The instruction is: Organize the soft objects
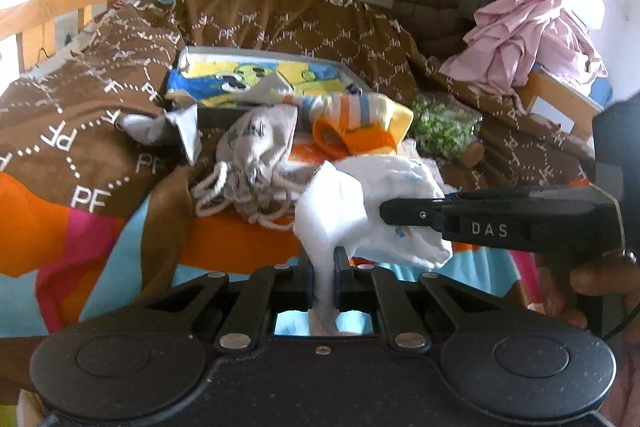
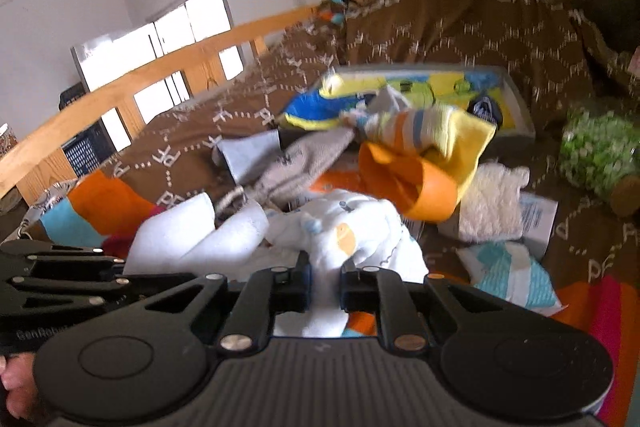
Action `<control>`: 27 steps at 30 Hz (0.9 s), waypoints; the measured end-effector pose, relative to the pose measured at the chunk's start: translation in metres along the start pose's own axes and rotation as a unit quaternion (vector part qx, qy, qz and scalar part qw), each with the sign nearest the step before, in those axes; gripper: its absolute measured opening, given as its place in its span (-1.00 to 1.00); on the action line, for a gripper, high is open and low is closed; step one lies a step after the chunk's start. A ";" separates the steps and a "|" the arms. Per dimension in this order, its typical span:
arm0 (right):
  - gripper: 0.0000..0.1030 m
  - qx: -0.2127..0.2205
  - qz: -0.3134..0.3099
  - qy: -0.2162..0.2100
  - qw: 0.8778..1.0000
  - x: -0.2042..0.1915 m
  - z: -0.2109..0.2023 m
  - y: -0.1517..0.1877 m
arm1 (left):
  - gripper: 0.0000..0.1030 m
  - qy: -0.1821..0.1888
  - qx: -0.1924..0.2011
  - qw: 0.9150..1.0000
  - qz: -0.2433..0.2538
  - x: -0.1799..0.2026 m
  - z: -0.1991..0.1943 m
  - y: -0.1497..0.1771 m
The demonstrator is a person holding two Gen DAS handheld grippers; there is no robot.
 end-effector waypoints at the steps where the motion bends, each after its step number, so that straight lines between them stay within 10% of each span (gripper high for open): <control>1: -0.72 0.007 -0.003 0.004 1.000 0.000 -0.003 -0.002 | -0.82 -0.001 0.004 1.000 0.000 0.001 -0.003 -0.003; 27: -0.72 0.161 -0.013 0.067 0.984 0.035 -0.050 -0.061 | -0.82 -0.003 0.105 0.994 -0.010 0.030 -0.005 -0.104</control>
Point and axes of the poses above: each gripper's, at about its wrist camera, not at the fingertips, and z roughly the way its jaws point, x to its right, y to its underside, the point moved 9 cm from there along z, roughly the way its jaws point, and after that the axes turned 8 degrees about -z, right-handed, at the moved point
